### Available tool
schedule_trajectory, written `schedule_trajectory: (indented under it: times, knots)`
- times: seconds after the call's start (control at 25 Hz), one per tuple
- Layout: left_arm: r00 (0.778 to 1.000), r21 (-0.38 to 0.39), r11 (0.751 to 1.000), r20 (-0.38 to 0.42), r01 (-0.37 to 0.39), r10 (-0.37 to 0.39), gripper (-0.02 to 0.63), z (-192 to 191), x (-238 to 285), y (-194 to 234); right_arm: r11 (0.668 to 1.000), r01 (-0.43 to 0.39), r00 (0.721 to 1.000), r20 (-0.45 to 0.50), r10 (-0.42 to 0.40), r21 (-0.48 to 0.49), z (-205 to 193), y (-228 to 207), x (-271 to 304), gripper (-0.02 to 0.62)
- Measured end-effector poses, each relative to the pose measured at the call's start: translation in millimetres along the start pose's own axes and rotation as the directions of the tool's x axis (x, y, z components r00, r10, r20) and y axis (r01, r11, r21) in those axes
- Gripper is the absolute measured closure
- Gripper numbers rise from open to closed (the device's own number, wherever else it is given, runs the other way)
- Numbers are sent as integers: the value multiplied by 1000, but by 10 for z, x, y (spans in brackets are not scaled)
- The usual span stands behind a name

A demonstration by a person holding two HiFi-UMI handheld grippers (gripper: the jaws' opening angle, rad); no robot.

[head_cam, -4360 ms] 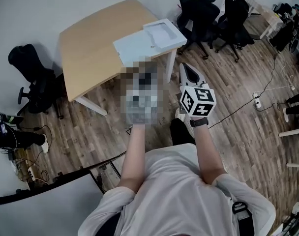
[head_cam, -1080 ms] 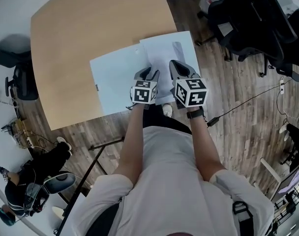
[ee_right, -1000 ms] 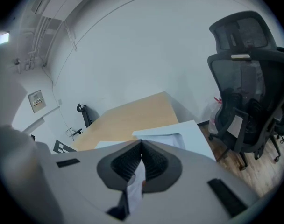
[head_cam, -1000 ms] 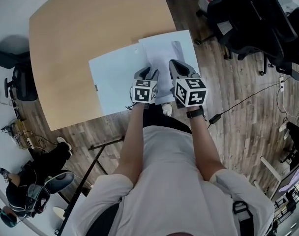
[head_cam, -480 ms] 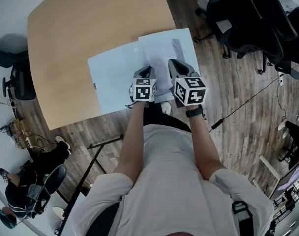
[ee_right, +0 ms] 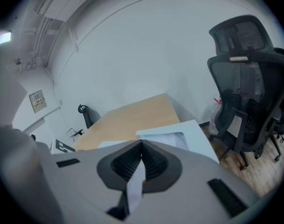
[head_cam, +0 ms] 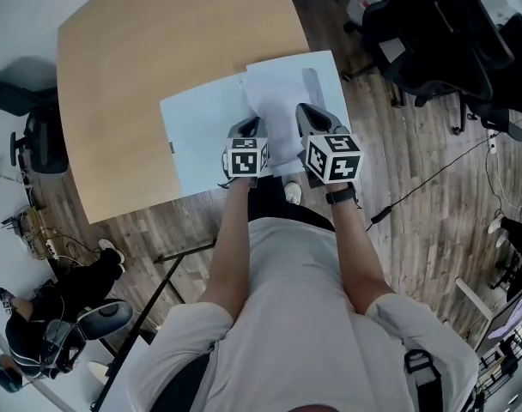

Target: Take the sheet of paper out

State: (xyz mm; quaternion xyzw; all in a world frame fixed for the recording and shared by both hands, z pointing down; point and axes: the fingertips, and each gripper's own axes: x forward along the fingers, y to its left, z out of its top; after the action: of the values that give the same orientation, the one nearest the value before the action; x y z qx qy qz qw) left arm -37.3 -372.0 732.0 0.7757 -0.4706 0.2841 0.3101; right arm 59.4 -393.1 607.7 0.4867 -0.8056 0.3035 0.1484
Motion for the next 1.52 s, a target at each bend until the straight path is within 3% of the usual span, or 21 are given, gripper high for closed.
schedule_trajectory:
  times: [0.52,0.88,1.24,1.52]
  knots:
    - [994,-40,996,72,-85,87,597,13,-522,317,998,-38,997,61,41,-46,129,343,-203,584]
    - [977,-38,989,155,-140,144,597,151,-1025,460,993,-78,989,118,89,-93,297,678,-388,584]
    - [945,-64,985,276,-163,174,597,320,-1516,487,985,-91,976,182,117,-145,426,934,-650,584]
    - [902,-42,984,394,-173,175,597,662,-1927,378,981,-90,958,254,133,-173,618,1047,-918,584]
